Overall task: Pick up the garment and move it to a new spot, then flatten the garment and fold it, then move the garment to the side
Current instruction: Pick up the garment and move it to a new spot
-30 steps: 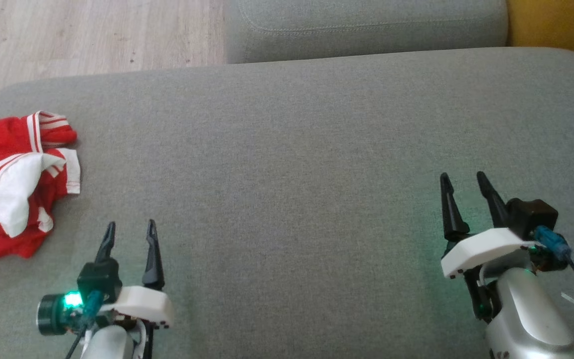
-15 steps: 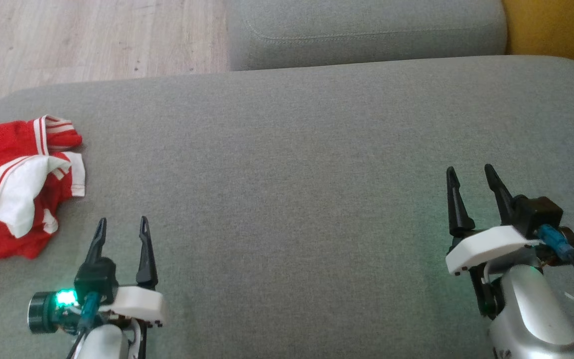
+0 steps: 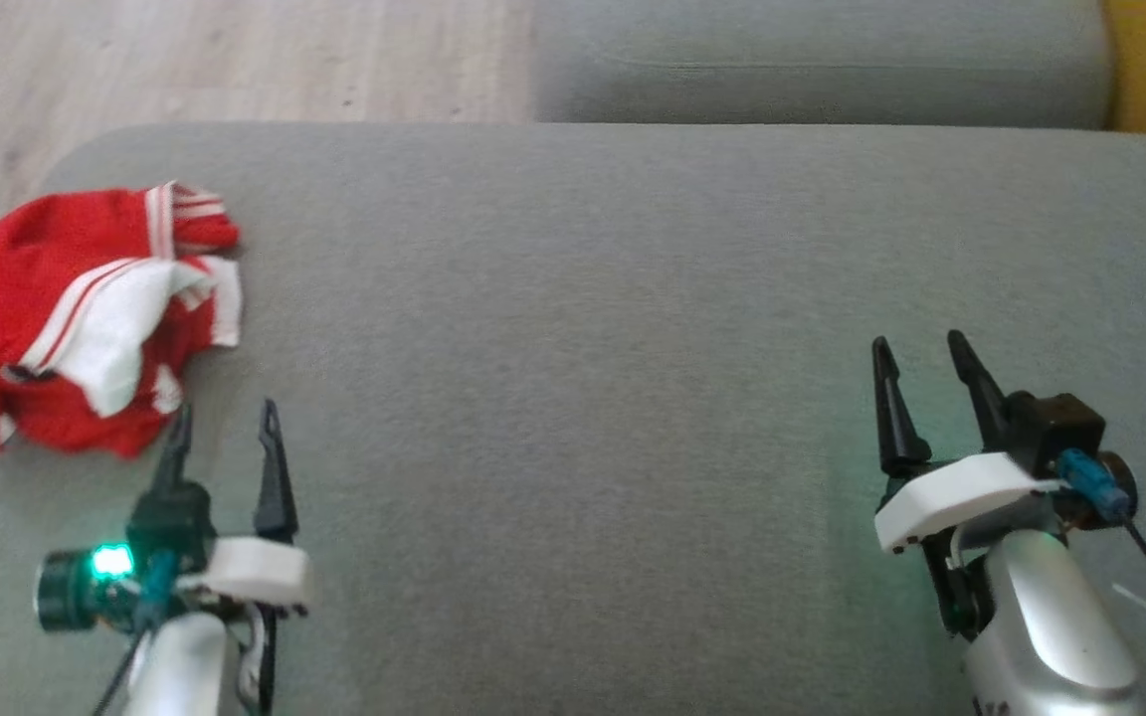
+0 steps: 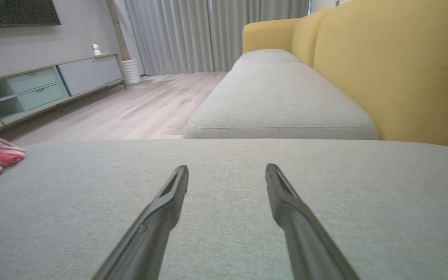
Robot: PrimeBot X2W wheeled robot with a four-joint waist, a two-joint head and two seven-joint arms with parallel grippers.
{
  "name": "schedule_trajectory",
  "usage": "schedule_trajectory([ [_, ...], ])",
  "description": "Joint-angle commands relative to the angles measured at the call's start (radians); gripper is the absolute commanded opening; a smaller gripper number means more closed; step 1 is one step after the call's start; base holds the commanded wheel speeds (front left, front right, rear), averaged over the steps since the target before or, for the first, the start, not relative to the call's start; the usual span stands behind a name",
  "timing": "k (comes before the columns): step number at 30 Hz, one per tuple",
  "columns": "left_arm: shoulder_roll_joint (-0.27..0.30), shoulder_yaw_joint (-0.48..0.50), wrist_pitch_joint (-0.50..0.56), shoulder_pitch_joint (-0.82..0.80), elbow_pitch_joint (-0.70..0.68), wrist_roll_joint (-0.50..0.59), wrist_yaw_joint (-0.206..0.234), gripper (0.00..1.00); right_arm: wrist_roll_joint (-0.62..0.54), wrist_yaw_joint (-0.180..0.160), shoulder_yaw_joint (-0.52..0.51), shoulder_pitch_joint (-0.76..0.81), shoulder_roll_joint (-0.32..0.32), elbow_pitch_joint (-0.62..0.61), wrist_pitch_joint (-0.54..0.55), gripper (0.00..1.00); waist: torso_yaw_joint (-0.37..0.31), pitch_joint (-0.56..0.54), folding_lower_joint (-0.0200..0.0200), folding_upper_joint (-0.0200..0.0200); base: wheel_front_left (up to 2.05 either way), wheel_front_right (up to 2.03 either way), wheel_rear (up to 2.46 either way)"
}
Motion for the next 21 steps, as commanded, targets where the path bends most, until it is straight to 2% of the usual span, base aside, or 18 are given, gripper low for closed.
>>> schedule_trajectory([
  [1,0.036,0.042,-0.011,-0.063,-0.022,0.002,0.002,1.00,0.012,0.000,0.036,-0.046,0.004,-0.028,-0.014,1.00,0.051,0.010,0.0000,0.0000,0.00,0.00,0.00],
  [12,0.060,0.090,-0.011,-0.098,0.004,-0.020,-0.003,1.00,0.066,0.000,0.110,-0.065,0.004,-0.021,-0.014,1.00,0.232,0.030,0.0000,0.0000,0.00,0.00,0.00],
  [16,0.062,0.104,-0.011,-0.101,0.012,-0.025,-0.005,1.00,0.073,0.000,0.120,-0.068,0.004,-0.017,-0.014,1.00,0.259,0.039,0.0000,0.0000,0.00,0.00,0.00],
  [21,0.074,0.123,-0.011,-0.117,0.022,-0.031,-0.010,1.00,0.069,0.000,0.132,-0.081,0.004,-0.015,-0.014,1.00,0.249,0.068,0.0000,0.0000,0.00,0.00,0.00],
])
